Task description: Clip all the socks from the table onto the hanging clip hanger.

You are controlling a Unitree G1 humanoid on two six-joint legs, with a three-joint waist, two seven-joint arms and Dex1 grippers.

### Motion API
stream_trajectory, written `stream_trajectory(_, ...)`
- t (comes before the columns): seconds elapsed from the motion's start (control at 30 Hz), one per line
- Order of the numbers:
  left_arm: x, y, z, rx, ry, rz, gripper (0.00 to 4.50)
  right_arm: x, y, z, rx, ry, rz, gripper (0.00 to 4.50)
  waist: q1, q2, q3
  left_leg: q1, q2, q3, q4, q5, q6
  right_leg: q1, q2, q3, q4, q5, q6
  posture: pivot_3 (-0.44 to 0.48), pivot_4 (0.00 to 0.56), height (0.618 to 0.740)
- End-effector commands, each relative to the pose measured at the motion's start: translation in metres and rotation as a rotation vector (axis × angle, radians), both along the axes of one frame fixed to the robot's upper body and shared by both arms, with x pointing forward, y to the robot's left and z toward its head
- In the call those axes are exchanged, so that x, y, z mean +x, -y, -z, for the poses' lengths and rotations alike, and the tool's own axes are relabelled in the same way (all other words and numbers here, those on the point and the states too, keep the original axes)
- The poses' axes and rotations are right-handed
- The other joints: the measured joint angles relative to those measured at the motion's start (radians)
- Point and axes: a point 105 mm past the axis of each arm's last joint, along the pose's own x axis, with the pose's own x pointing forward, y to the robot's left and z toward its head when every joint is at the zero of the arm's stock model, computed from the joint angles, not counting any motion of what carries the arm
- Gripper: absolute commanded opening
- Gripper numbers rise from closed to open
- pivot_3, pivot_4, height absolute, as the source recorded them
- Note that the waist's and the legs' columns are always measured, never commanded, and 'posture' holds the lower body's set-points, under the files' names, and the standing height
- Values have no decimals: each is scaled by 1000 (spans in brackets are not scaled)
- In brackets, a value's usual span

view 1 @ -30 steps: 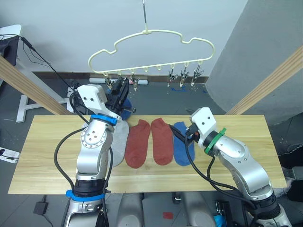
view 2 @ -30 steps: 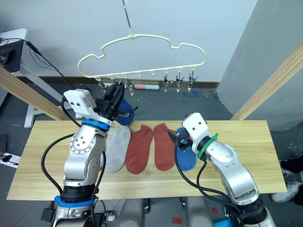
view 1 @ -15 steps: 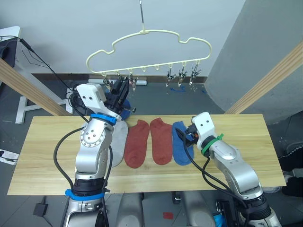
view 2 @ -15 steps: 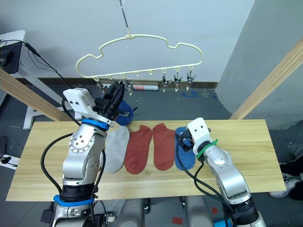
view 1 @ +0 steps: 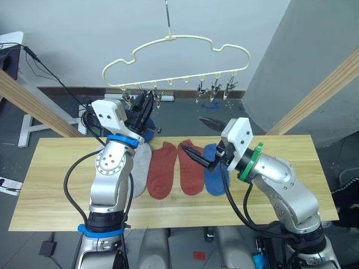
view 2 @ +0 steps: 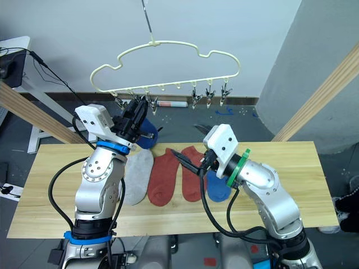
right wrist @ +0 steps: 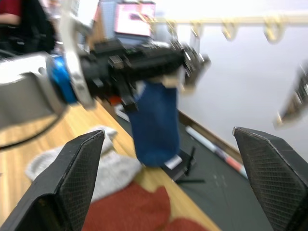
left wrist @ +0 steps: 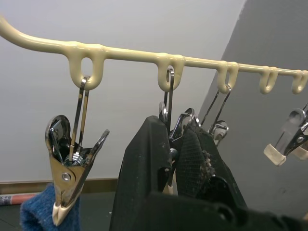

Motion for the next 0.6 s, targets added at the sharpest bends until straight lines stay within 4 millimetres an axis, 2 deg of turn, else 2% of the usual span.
stream_trajectory(0.03,-5,0,-9,4,51,-3,302,-5,1,-24,36,70,-42,4500,0,0,0,0,0,0,1,0,0,0,0,0,0,0,-1,-61,383,701)
stream_trajectory(0.1,-5,0,-8,4,49,-4,1026,-3,1,-29,42,76,-44,4500,0,0,0,0,0,0,1,-1,1,0,0,0,1,0,-1,-59,383,701)
stream_trajectory(0.27,-5,-1,-8,6,51,-25,2477,-2,0,-32,42,84,-49,4500,0,0,0,0,0,0,1,-1,1,0,0,0,1,1,-2,-59,383,701)
stream_trajectory(0.6,-1,-2,-8,8,37,-65,2477,1,5,-32,43,76,-22,4500,0,0,0,0,0,0,1,-1,2,0,0,0,1,0,-1,-55,386,701)
